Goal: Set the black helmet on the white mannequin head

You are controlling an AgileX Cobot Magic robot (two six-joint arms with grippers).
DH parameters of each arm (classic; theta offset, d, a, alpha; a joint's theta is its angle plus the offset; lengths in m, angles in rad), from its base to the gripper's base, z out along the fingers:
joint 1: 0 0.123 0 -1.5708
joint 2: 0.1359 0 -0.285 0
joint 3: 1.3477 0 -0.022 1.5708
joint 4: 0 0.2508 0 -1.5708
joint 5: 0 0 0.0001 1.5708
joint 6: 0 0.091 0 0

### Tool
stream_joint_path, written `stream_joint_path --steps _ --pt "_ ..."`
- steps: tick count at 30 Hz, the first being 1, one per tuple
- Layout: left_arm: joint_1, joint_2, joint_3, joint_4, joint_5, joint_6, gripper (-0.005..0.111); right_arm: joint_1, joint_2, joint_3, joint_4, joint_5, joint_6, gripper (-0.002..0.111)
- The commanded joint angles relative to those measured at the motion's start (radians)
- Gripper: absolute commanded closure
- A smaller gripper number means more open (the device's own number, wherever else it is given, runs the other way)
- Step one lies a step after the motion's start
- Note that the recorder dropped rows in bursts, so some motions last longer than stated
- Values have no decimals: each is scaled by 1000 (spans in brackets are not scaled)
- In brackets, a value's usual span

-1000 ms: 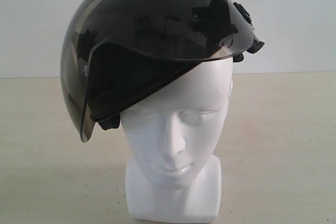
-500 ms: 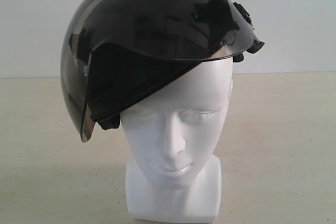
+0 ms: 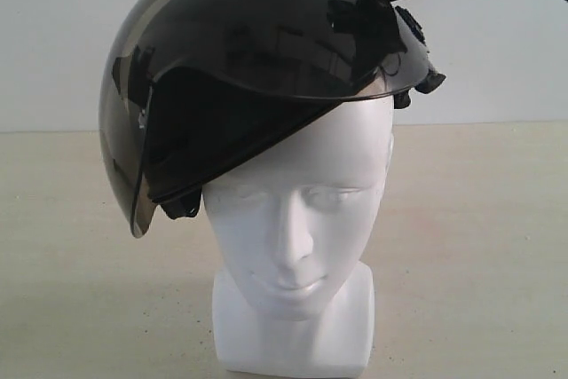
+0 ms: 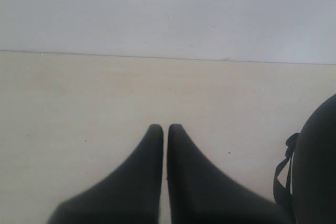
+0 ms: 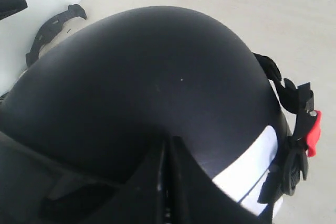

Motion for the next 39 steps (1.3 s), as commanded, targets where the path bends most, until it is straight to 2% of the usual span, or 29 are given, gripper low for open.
stream_joint_path --steps 1,9,19,24,31,39 --pt "-8 4 -5 -10 -5 12 102 1 5 2 -26 58 -10 109" --pt "-8 5 -5 -25 -5 12 102 1 5 2 -41 58 -10 109" --pt "-8 66 -5 -245 -1 153 102 1 5 2 -87 58 25 109" --pt "-8 64 -7 -250 -27 164 102 8 5 3 -115 58 39 109" --pt "-8 64 -7 -250 -27 184 102 95 3 5 -218 58 70 109" --pt "-8 64 -7 -246 -21 184 102 101 -14 5 -379 58 191 109"
